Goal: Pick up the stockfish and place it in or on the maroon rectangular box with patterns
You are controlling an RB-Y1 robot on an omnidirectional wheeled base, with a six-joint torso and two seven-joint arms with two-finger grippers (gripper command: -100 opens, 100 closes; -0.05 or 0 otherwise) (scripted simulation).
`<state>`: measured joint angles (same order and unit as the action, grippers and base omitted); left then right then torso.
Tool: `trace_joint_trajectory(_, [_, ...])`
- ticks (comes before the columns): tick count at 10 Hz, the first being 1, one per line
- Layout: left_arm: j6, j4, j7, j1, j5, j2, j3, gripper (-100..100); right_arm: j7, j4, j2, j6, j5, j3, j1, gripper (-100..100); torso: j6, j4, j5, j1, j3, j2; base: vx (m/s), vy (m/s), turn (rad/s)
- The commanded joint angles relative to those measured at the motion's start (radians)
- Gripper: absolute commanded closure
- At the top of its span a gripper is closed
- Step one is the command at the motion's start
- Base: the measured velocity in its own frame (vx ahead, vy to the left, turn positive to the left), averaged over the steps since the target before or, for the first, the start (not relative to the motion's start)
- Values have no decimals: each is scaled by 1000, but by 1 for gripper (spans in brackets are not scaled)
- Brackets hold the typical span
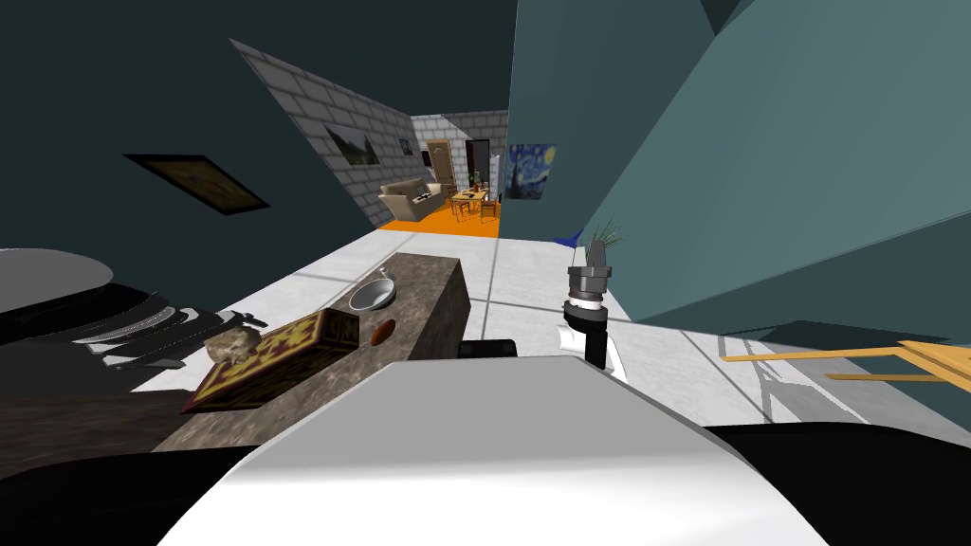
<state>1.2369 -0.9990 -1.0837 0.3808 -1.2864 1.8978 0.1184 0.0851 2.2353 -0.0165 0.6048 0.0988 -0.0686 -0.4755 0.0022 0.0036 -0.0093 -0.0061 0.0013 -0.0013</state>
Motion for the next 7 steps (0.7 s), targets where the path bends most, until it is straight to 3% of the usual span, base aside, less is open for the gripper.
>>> trace_joint_trajectory(1, [0, 0, 0, 0, 0, 0, 0, -100, 0, 0, 0, 0, 0, 0, 0, 0, 0, 0, 0, 0, 0, 0, 0, 0, 0])
trace_joint_trajectory(2, [0, 0, 0, 0, 0, 0, 0, -100, 0, 0, 0, 0, 0, 0, 0, 0, 0, 0, 0, 0, 0, 0, 0, 0, 0])
trace_joint_trajectory(3, [0, 0, 0, 0, 0, 0, 0, 0, 0, 0, 0, 0, 0, 0, 0, 0, 0, 0, 0, 0, 0, 0, 0, 0, 0])
trace_joint_trajectory(4, [31, 0, -3, -10, 10, 23, -11, -100, 0, 0, 0, 0, 0, 0, 0, 0, 0, 0, 0, 0, 0, 0, -2, 22, 71])
trace_joint_trajectory(6, [31, 0, -3, -27, -16, 23, -11, -100, 0, 0, 0, 0, 0, 0, 0, 0, 0, 0, 0, 1, 0, 0, 2, 23, 11])
trace_joint_trajectory(7, [62, 1, -7, -20, 20, 46, -22, -100, 0, 0, 0, 0, 0, 0, 0, 0, 0, 0, 0, 1, 0, 0, 1, 22, 59])
